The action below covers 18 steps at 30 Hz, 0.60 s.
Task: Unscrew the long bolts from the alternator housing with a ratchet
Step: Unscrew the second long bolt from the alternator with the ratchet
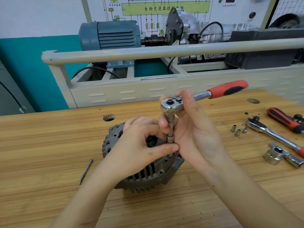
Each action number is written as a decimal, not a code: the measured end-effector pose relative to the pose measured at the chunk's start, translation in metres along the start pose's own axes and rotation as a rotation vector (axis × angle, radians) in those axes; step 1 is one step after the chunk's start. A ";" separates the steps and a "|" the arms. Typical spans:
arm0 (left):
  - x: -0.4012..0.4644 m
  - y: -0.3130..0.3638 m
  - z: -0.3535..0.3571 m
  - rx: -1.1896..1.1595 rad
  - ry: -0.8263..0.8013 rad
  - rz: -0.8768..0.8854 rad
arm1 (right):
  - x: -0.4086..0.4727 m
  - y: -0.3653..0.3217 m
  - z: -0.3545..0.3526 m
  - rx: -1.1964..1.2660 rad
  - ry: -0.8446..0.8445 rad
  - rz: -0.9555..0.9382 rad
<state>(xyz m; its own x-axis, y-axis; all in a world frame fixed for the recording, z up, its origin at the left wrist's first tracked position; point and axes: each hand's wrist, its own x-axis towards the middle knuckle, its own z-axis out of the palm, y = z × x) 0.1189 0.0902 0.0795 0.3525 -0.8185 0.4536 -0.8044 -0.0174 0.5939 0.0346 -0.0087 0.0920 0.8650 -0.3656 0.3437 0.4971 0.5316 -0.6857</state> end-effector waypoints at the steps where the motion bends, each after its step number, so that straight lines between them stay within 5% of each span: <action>1: 0.000 0.000 0.000 0.004 -0.002 0.003 | 0.000 0.000 -0.001 -0.001 0.008 0.016; 18: 0.000 0.002 -0.001 0.012 0.000 -0.021 | 0.005 -0.001 -0.006 0.050 -0.023 0.052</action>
<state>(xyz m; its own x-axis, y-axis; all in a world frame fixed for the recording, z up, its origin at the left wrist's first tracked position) 0.1178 0.0907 0.0808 0.3696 -0.8181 0.4407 -0.8023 -0.0416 0.5955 0.0380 -0.0153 0.0903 0.8909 -0.3187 0.3236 0.4536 0.5873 -0.6703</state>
